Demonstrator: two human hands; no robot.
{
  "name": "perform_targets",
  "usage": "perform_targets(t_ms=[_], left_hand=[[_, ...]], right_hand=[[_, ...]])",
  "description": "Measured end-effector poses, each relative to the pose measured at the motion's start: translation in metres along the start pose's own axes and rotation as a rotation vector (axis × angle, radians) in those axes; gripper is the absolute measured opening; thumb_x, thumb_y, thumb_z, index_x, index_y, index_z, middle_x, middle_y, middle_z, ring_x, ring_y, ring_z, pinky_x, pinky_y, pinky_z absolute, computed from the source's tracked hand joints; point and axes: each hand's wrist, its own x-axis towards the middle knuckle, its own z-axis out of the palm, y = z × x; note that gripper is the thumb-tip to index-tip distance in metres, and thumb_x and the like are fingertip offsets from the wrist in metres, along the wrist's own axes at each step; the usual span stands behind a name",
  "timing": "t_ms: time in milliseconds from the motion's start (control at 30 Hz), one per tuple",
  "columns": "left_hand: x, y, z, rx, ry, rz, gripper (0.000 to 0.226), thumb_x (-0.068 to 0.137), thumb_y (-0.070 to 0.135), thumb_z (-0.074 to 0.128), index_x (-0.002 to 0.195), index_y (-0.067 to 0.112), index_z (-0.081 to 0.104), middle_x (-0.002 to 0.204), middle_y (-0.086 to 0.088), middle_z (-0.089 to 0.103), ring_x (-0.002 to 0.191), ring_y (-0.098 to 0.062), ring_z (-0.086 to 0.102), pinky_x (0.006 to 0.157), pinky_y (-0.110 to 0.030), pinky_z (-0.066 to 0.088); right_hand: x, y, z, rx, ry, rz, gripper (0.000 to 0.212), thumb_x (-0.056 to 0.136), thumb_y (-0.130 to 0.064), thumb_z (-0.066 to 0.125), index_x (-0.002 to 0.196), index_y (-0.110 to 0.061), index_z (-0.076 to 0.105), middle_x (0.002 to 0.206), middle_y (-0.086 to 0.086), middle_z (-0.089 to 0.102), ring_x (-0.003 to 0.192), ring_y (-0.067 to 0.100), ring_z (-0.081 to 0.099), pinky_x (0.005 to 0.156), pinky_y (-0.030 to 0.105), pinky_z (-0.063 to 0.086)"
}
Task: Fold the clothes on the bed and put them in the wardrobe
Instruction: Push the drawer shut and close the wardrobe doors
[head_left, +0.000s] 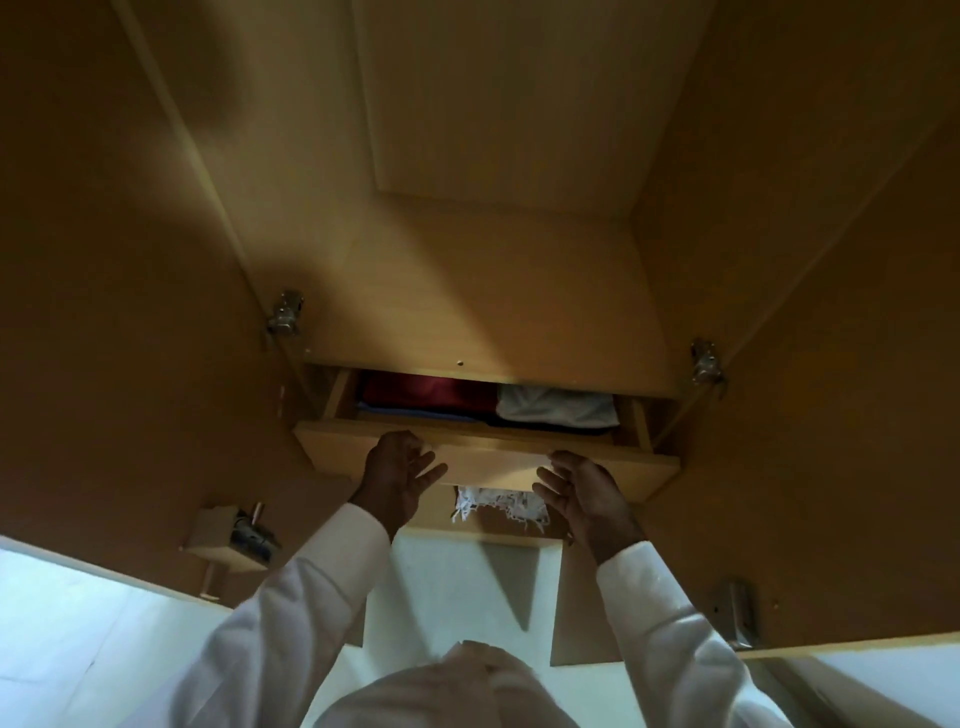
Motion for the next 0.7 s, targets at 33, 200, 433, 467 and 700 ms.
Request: perform_targets(t_ms=[33, 200, 433, 467, 700], left_hand=[[0.003, 0.002, 0.006, 0.031, 0.001, 0.013, 0.014, 0.091, 0.005, 0.046, 0.078, 0.007, 0.053, 0.099, -0.012, 0.052, 0.105, -0.034, 0.052, 0.091, -0.052, 0.05], [0.019, 0.019, 0.021, 0.304, -0.013, 0.014, 0.021, 0.092, 0.007, 0.054, 0.111, 0.016, 0.059, 0.126, -0.005, 0.039, 0.125, -0.033, 0.039, 0.097, -0.044, 0.045], [0.051, 0.036, 0.029, 0.586, 0.0, 0.05, 0.078, 0.092, 0.0, 0.053, 0.153, 0.038, 0.022, 0.154, -0.004, 0.031, 0.135, -0.031, 0.034, 0.102, -0.047, 0.043], [0.053, 0.038, 0.032, 0.611, 0.004, 0.056, 0.078, 0.092, 0.001, 0.053, 0.153, 0.038, 0.021, 0.154, -0.005, 0.031, 0.135, -0.031, 0.034, 0.103, -0.047, 0.041], [0.06, 0.043, 0.052, 0.804, -0.047, 0.064, 0.062, 0.096, 0.011, 0.054, 0.151, 0.028, 0.033, 0.155, -0.006, 0.032, 0.14, -0.032, 0.031, 0.105, -0.047, 0.038]], right_hand=[[0.004, -0.001, 0.006, 0.082, -0.008, -0.002, 0.012, 0.099, -0.006, 0.05, 0.101, -0.003, 0.061, 0.111, 0.008, 0.059, 0.117, 0.032, 0.056, 0.095, 0.046, 0.051], [0.025, -0.01, 0.025, 0.408, -0.093, 0.008, 0.012, 0.095, 0.004, 0.047, 0.1, -0.005, 0.053, 0.105, 0.009, 0.058, 0.12, 0.035, 0.056, 0.097, 0.05, 0.049], [0.062, -0.033, 0.045, 0.515, -0.111, -0.013, 0.017, 0.09, 0.005, 0.044, 0.081, -0.01, 0.048, 0.107, 0.012, 0.054, 0.123, 0.036, 0.051, 0.097, 0.053, 0.047], [0.066, -0.034, 0.046, 0.515, -0.102, -0.006, 0.017, 0.09, 0.005, 0.043, 0.084, -0.01, 0.048, 0.114, 0.011, 0.052, 0.123, 0.034, 0.049, 0.1, 0.054, 0.045], [0.079, -0.028, 0.049, 0.316, -0.071, -0.007, 0.028, 0.089, 0.007, 0.049, 0.103, -0.017, 0.045, 0.096, 0.008, 0.051, 0.095, 0.023, 0.053, 0.089, 0.052, 0.049]])
